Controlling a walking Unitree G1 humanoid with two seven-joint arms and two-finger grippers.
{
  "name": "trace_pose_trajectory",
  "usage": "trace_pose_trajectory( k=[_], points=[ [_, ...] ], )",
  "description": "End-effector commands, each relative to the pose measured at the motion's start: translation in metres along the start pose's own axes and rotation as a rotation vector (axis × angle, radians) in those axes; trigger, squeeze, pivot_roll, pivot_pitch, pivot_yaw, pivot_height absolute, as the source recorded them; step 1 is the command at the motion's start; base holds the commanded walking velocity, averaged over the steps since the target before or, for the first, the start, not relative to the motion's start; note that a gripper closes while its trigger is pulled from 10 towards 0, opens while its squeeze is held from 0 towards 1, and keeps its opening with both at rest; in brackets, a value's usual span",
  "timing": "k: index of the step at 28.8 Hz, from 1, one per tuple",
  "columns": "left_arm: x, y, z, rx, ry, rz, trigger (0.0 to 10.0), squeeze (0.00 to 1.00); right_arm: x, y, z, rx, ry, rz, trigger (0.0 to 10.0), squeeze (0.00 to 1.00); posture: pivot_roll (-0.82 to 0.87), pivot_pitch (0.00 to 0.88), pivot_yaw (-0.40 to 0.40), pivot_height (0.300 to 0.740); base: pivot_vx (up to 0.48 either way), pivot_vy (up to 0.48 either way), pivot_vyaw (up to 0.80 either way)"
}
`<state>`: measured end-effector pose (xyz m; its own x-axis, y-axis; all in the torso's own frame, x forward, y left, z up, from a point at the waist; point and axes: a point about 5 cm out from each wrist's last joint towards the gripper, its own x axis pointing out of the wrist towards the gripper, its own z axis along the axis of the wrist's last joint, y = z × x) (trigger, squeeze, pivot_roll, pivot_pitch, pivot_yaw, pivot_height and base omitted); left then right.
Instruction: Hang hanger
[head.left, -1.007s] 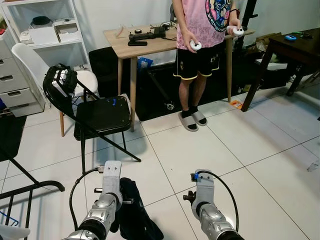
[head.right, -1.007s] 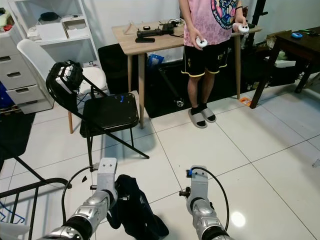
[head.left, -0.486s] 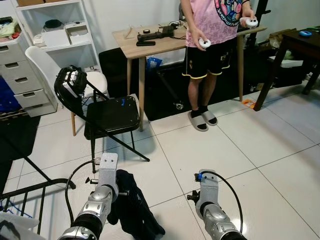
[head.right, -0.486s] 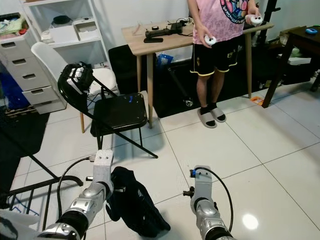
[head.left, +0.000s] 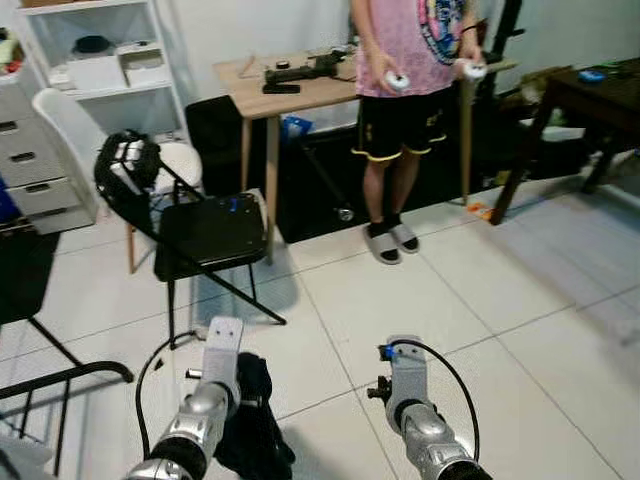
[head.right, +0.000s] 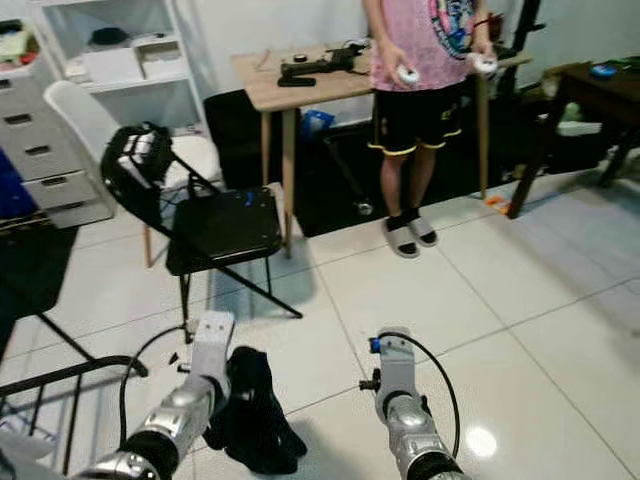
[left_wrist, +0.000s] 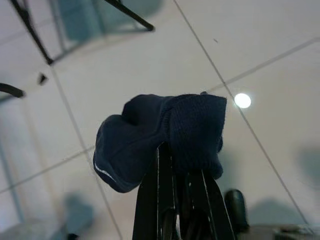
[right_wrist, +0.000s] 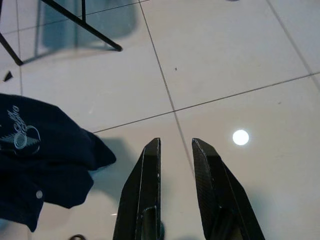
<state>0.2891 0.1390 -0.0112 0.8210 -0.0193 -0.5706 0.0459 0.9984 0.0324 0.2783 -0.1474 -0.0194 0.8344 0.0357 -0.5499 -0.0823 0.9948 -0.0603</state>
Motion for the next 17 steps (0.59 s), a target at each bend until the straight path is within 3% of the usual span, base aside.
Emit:
trace_pose_trajectory(
  k=[1,7,9,13,15,17],
  points=[
    [0.0,-0.002,0.002,-0.007,-0.024,-0.004,10.0,0.0,-0.001,0.001,0.001,-0.032,-0.015,0.018,10.0,0.0,-0.09,0.038,-0.007,0.74,0.0,0.0,0.0],
    [-0.002,-0.015,0.003,-0.006,-0.053,-0.039,10.0,0.0,-0.001,-0.01,0.009,-0.069,-0.036,0.004,10.0,0.0,-0.12,0.051,-0.054,0.74,0.0,0.0,0.0],
    [-0.002,-0.023,0.008,0.028,-0.08,-0.062,10.0,0.0,0.0,-0.013,0.014,-0.073,-0.047,-0.005,10.0,0.0,-0.12,0.053,-0.054,0.74,0.0,0.0,0.0],
    [-0.001,-0.025,0.016,0.009,-0.109,-0.061,10.0,0.0,0.0,-0.011,0.021,-0.029,-0.092,-0.009,10.0,0.0,-0.08,0.041,-0.02,0.74,0.0,0.0,0.0],
    [-0.001,-0.021,0.025,-0.028,-0.157,-0.036,10.0,0.0,-0.001,-0.01,0.031,0.106,-0.175,-0.01,10.0,0.0,-0.05,0.026,0.012,0.74,0.0,0.0,0.0],
    [-0.002,-0.017,0.028,-0.007,-0.183,-0.025,10.0,0.0,-0.001,-0.006,0.034,0.135,-0.207,0.0,10.0,0.0,-0.05,0.028,0.017,0.74,0.0,0.0,0.0]
  ],
)
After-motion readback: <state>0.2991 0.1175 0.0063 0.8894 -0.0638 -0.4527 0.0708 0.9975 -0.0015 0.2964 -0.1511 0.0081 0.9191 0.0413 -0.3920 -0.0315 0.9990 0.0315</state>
